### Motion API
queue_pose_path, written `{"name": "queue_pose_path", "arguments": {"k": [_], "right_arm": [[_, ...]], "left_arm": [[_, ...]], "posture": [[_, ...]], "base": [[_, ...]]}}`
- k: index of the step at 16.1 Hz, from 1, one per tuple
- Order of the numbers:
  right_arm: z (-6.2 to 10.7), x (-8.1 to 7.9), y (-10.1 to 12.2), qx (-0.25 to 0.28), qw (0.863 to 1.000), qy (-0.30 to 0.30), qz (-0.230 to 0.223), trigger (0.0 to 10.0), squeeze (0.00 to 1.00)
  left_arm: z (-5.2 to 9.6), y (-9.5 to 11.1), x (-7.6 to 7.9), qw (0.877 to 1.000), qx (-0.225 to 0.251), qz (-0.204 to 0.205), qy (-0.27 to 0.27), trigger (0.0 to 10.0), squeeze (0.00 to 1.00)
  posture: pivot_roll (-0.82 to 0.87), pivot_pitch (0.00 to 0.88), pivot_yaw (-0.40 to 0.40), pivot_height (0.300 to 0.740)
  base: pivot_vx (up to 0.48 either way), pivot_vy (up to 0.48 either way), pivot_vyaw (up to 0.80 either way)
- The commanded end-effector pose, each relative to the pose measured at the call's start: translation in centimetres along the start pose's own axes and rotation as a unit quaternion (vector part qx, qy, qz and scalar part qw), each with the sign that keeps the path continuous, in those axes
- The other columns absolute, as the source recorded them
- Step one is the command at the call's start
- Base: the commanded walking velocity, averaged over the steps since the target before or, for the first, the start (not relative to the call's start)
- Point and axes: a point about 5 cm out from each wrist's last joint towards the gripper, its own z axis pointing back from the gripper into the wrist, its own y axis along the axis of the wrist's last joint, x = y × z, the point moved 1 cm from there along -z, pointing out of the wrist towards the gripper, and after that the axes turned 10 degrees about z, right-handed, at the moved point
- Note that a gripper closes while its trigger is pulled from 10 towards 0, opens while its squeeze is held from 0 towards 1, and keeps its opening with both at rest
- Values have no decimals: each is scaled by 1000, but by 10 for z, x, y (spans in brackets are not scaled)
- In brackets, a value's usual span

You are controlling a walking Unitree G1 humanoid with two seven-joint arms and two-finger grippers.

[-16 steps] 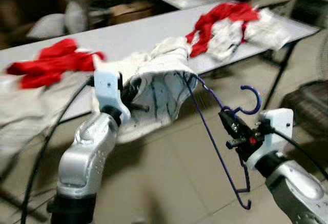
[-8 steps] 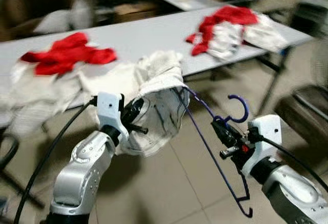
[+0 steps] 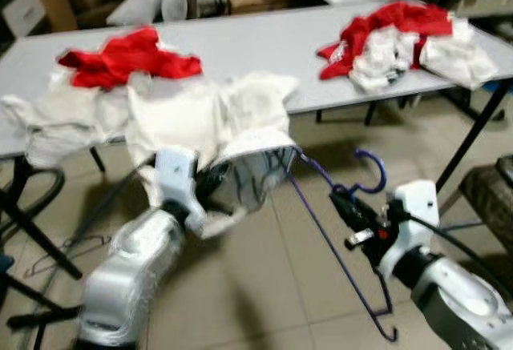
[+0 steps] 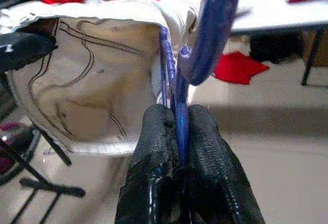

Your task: Hang hanger

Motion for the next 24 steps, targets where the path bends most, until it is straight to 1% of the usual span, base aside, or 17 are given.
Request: {"name": "queue_pose_path", "arguments": {"k": [1,2,4,5,7,9,12,13,14,15,16,17,19,20,21,22,24], "right_arm": [[0,-1,5,11,1000,5,1,10000,0],[0,-1,5,10,1000,6,2,10000,0],[2,-1,-4,-23,999,21,18,10000,0],[3,3,-9,-45,998,24,29,10000,0],[4,4,-15,-74,996,39,40,10000,0],[9,2,-19,-88,994,58,40,10000,0],[12,-2,-23,-98,992,72,37,10000,0],[13,-6,-30,-114,989,87,34,10000,0],[13,-7,-33,-121,988,95,31,10000,0],[15,-7,-38,-132,985,106,28,10000,0],[17,-7,-39,-136,984,111,20,10000,0],[17,-7,-39,-136,984,111,18,10000,0],[21,-3,-41,-149,983,108,7,10000,0],[21,2,-46,-163,982,99,-1,10000,0],[20,4,-48,-165,982,97,-2,10000,0],[7,10,-47,-150,984,92,7,10000,0],[-5,14,-46,-138,986,88,6,10000,0]], "left_arm": [[2,8,-3,1000,10,-14,1,10000,0],[2,7,-4,1000,9,-14,4,10000,0],[7,-21,-10,994,-97,-53,-4,10000,0],[13,-42,-11,982,-171,-77,-28,10000,0],[22,-61,-6,970,-229,-63,-57,10000,0],[22,-59,-6,973,-220,-64,-41,10000,0],[10,-49,-8,981,-182,-55,-24,10000,0],[-12,-33,-11,991,-131,-17,-17,0,0],[-22,-27,-12,993,-117,-8,-17,0,0],[-36,-16,-15,994,-104,-11,-19,0,0],[-44,-7,-15,995,-97,-26,-29,0,0],[-45,-5,-15,995,-95,-29,-32,0,0],[-48,4,-16,991,-100,-67,-55,0,0],[-47,12,-13,983,-115,-105,-102,0,0],[-45,14,-10,978,-121,-118,-124,0,0],[-41,20,-4,964,-141,-142,-174,0,0],[-39,25,-1,956,-148,-159,-199,0,0]], "posture": [[-76,0,55,740],[-76,0,55,740],[-80,0,41,740],[-79,0,34,740],[-76,0,16,740],[-69,0,3,740],[-64,0,3,740],[-79,0,27,740],[-79,0,30,740],[-84,0,46,740],[-89,0,55,740],[-89,0,55,740],[-97,0,72,740],[-96,0,83,740],[-93,0,86,740],[-82,0,98,740],[-77,0,100,740]], "base": [[0,0,0],[0,0,0],[0,0,0],[0,0,0],[0,0,0],[0,0,0],[0,0,0],[0,0,0],[0,0,0],[0,0,0],[0,0,0],[0,0,0],[0,0,0],[0,0,0],[0,0,0],[0,0,0],[0,0,0]]}}
